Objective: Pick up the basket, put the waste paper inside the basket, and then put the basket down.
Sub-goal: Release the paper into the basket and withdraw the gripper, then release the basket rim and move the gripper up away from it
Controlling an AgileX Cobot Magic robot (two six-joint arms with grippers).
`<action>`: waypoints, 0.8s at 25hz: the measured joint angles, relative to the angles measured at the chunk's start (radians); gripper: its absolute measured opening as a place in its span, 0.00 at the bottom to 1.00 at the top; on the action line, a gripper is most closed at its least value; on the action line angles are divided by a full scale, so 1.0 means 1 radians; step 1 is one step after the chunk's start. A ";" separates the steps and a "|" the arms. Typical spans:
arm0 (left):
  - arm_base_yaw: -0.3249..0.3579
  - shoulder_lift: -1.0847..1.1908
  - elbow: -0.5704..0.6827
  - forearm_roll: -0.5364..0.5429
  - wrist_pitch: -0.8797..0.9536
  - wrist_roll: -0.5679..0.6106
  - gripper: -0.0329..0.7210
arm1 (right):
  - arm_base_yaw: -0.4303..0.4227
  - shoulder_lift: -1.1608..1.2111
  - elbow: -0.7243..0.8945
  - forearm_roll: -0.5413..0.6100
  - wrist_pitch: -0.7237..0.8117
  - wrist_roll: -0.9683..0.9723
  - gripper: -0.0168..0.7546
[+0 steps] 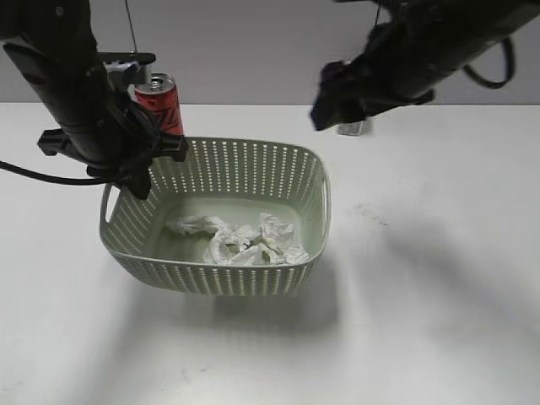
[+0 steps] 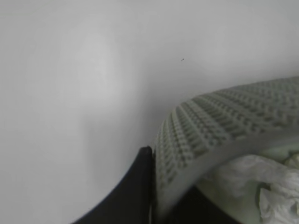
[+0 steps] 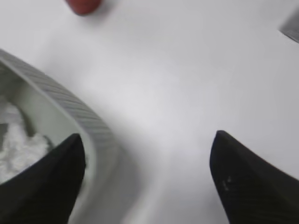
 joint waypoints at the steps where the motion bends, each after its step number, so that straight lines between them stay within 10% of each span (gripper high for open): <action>1: 0.000 0.000 0.000 -0.010 0.000 0.000 0.04 | -0.041 -0.015 -0.001 -0.014 0.044 0.007 0.83; 10: 0.000 0.035 0.000 -0.073 0.028 -0.001 0.04 | -0.372 -0.190 -0.009 -0.217 0.250 0.017 0.76; 20: -0.002 0.132 -0.159 -0.091 0.106 -0.073 0.04 | -0.394 -0.526 0.165 -0.248 0.300 0.039 0.75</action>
